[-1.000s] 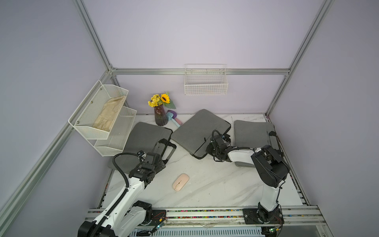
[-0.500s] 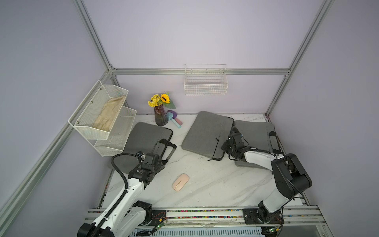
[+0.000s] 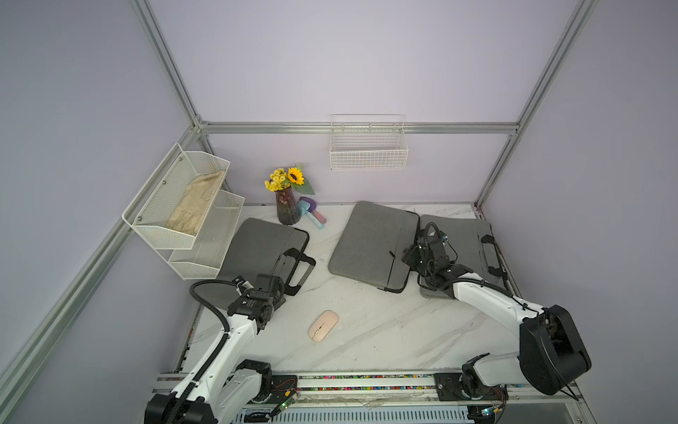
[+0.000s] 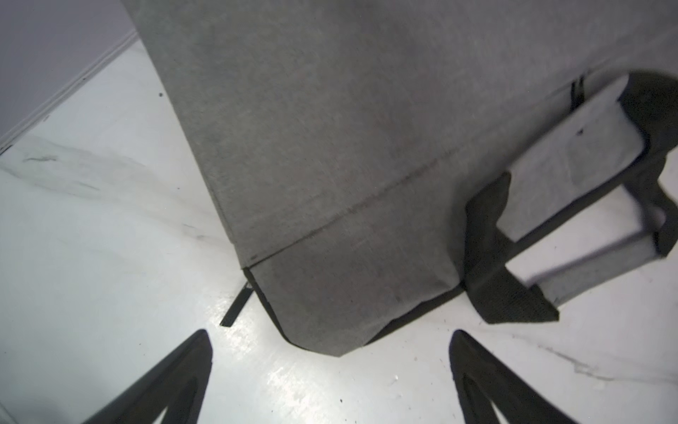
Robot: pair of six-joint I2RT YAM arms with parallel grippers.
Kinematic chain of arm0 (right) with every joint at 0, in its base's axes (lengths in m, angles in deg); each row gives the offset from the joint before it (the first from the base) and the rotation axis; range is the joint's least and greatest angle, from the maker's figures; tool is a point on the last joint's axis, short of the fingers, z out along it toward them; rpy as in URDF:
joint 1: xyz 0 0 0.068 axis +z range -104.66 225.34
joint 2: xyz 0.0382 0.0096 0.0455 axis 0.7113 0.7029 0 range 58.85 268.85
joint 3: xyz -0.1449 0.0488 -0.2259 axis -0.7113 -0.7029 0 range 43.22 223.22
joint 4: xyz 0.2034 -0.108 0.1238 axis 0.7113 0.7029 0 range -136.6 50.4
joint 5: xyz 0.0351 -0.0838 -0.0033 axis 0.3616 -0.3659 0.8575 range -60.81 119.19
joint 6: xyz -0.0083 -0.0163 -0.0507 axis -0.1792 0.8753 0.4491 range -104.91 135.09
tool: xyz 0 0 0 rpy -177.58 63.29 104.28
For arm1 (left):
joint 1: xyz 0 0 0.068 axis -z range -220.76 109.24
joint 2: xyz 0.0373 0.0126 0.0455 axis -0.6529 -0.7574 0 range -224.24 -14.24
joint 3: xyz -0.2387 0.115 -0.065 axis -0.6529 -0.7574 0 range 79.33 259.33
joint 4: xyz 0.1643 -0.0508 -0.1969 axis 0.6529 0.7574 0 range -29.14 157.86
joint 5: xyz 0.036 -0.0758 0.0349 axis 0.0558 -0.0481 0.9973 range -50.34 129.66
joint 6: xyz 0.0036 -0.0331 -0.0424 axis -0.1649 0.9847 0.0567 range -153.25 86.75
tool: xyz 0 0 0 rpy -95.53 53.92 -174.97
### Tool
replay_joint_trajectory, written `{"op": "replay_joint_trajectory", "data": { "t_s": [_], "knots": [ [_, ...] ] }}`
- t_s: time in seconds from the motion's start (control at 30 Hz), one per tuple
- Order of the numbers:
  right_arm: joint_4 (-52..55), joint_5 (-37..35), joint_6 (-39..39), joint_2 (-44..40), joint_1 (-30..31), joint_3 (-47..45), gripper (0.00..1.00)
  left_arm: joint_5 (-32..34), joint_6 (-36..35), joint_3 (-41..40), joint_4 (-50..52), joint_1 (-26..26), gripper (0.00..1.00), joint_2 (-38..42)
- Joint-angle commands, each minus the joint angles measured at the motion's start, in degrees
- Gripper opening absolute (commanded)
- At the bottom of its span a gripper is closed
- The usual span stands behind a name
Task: Put the mouse into the laptop bag
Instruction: Adjust the zippered laptop bag at the center of the board.
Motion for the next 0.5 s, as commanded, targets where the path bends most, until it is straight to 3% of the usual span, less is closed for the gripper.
{"op": "replay_joint_trajectory", "data": {
  "t_s": [0.0,0.2,0.37,0.47],
  "knots": [
    [2.1,-1.8,0.8,-0.4,4.9,0.6,0.74,-2.3,1.9,-1.5,-1.8,-5.0,1.00,3.3],
    [-0.7,-2.3,-0.6,0.4,14.7,1.1,0.75,-10.9,1.6,-4.7,-13.8,-6.0,0.99,0.2],
    [-1.2,-2.9,-1.2,0.8,19.1,0.8,0.76,-10.7,3.9,-3.4,-15.8,-6.0,0.90,-6.6],
    [-1.9,-2.8,-1.7,-0.3,20.2,-0.3,0.76,-10.5,5.8,-2.6,-15.2,-6.0,0.90,-10.4]
  ]
}}
